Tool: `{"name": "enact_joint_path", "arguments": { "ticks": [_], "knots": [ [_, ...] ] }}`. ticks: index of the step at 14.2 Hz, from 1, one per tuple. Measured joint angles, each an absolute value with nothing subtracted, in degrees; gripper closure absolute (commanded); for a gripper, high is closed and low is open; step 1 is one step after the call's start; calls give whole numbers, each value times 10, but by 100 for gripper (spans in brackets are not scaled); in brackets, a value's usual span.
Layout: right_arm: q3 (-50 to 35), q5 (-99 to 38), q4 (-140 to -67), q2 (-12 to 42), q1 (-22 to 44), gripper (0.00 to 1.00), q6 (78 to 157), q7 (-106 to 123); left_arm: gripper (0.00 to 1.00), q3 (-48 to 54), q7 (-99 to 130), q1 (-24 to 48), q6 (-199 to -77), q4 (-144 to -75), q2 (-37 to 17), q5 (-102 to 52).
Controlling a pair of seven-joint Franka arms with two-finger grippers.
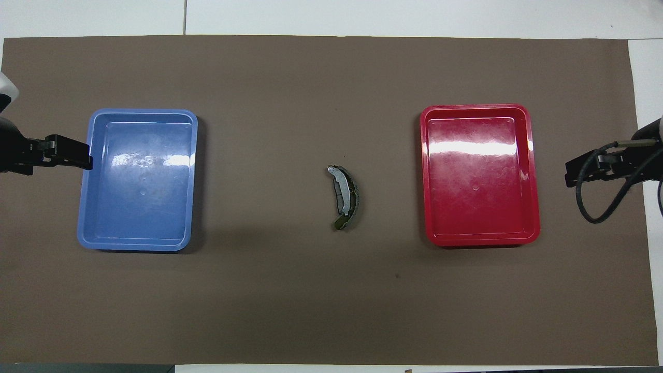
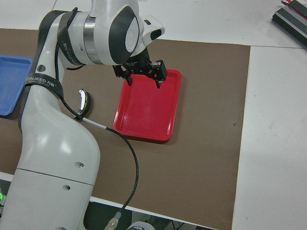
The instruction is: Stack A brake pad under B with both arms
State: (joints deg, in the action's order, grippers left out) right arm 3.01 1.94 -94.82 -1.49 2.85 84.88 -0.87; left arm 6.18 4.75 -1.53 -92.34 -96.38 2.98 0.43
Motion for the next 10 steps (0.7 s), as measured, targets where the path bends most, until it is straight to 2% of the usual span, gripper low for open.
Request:
{"name": "enact_joint_path", "arguments": {
  "ticks": [10],
  "knots": [
    [34, 19, -924, -3, 16, 0, 849, -9, 0, 62, 2, -12, -923, -964, 30, 4]
  ]
}}
